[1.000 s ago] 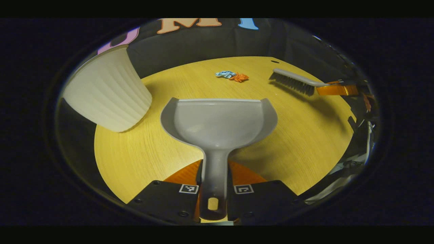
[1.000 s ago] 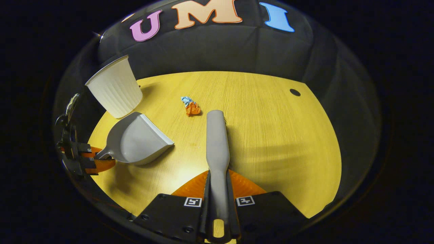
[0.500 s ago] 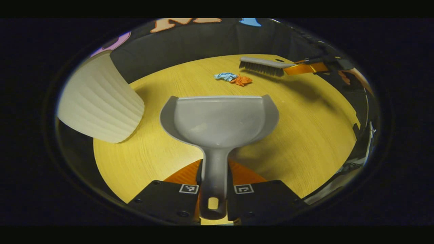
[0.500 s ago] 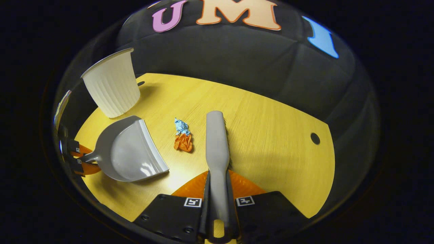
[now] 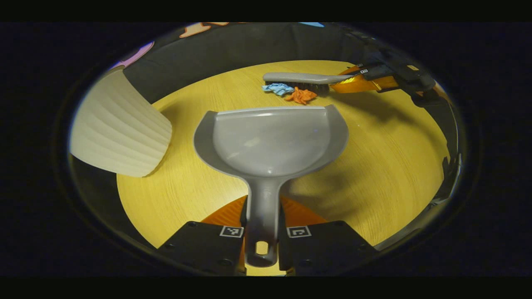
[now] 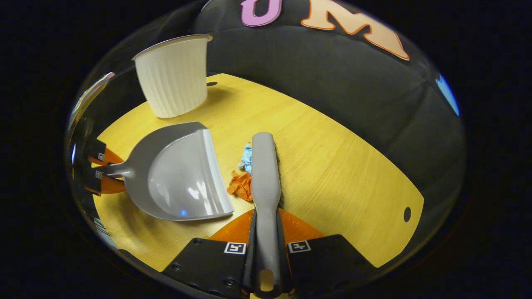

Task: Pick up the small broom and dustpan from the desktop, sweep the trash into the dustpan with the broom, and then empty the trash into the garbage bin.

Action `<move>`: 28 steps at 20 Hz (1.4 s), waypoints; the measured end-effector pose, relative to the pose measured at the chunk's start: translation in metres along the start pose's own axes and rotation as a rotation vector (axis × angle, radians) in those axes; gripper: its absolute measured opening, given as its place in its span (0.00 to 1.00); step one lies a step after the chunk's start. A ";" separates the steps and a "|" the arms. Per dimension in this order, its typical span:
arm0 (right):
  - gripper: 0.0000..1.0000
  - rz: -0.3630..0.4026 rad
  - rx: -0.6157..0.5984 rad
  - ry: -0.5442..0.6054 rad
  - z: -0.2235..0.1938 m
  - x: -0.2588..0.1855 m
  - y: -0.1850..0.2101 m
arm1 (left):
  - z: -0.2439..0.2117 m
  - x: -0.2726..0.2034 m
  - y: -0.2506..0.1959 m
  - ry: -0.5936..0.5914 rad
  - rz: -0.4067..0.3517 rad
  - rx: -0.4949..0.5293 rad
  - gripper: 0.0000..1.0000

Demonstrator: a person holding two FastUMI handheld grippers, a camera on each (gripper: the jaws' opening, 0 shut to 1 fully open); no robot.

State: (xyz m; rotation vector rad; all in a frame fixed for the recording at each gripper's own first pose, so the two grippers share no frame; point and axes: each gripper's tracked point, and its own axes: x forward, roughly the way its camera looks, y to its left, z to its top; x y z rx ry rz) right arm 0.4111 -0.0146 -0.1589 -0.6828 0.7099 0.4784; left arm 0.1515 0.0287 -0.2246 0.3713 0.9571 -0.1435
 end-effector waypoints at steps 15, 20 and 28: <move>0.21 0.083 -0.017 -0.133 0.030 -0.061 -0.028 | 0.000 0.011 -0.009 -0.132 0.016 -0.147 0.23; 0.20 0.025 0.183 -0.275 0.036 -0.118 -0.032 | 0.028 -0.012 -0.018 -0.345 -0.019 -0.260 0.22; 0.22 -0.091 0.333 -0.384 -0.002 -0.235 -0.044 | 0.020 -0.043 -0.012 -0.507 -0.020 -0.304 0.24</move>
